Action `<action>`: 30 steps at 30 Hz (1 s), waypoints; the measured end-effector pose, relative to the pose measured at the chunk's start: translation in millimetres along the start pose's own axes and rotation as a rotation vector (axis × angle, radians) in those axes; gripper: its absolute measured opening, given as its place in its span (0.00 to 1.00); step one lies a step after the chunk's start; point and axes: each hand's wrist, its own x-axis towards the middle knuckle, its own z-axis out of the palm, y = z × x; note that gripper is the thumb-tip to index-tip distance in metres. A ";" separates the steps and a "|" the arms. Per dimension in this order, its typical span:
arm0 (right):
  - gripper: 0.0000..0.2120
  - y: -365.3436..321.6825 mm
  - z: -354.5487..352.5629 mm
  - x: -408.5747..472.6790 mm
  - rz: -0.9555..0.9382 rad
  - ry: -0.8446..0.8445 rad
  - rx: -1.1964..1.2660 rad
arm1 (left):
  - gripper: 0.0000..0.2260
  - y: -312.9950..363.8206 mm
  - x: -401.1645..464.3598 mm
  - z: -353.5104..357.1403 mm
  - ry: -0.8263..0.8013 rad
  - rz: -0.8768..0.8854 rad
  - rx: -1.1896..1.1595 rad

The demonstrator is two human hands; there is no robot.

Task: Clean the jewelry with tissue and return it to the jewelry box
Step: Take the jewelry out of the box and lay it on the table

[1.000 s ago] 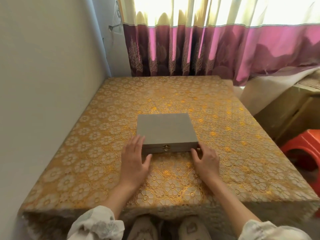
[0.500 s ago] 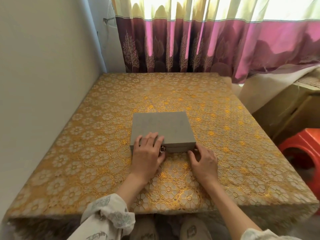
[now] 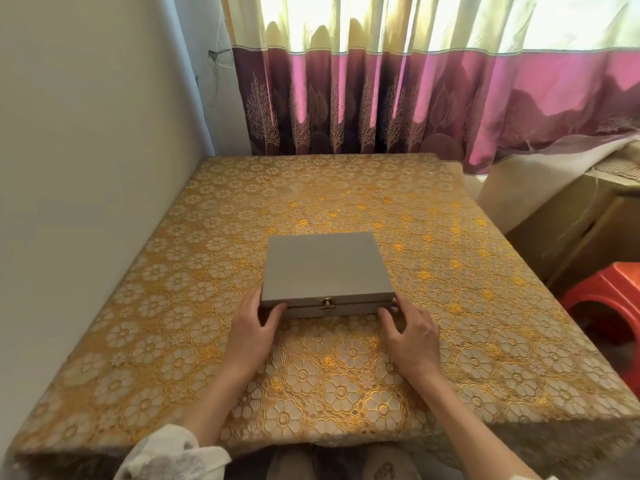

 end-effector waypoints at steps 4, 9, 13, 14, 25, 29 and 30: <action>0.18 0.7 1.2 0.8 -0.020 0.007 0.031 | 0.24 0.1 4.8 -9.8 -0.022 0.050 0.008; 0.18 -2.4 2.1 1.8 -0.003 0.027 0.144 | 0.25 8.2 6.9 -19.4 0.001 0.075 0.020; 0.15 -22.7 -6.2 12.9 -0.039 0.036 0.341 | 0.25 25.6 15.9 -29.9 0.083 0.091 -0.034; 0.14 -27.9 -7.9 18.1 -0.052 0.034 0.376 | 0.22 30.5 20.3 -33.1 0.102 0.092 -0.050; 0.12 -68.5 -0.5 102.9 -0.143 0.142 0.529 | 0.17 60.3 92.4 -45.3 0.226 0.120 -0.126; 0.13 -78.2 7.7 138.9 -0.153 0.151 0.554 | 0.14 61.4 127.0 -40.7 0.172 0.093 -0.164; 0.14 -78.9 9.9 146.7 -0.147 0.155 0.556 | 0.14 62.6 134.0 -39.4 0.160 0.089 -0.171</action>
